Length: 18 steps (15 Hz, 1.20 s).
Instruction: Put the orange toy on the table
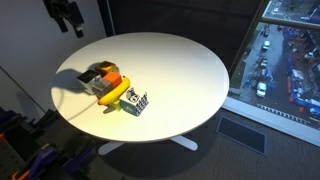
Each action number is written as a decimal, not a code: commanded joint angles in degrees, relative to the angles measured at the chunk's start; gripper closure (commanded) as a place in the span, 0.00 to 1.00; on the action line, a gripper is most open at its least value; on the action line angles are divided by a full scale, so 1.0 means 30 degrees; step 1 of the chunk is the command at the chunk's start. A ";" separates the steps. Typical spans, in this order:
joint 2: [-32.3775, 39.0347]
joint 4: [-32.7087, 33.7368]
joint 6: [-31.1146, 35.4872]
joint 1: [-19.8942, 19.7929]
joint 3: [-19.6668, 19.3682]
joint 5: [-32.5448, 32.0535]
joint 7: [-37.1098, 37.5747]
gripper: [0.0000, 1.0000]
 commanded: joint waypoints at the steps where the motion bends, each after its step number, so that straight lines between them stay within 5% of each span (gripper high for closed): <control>1: -0.1663 -0.0806 -0.0291 -0.0353 0.0330 0.0053 -0.0435 0.00; 18: -0.5460 -0.1144 -0.6205 -0.0247 0.0472 0.0767 -0.2182 0.00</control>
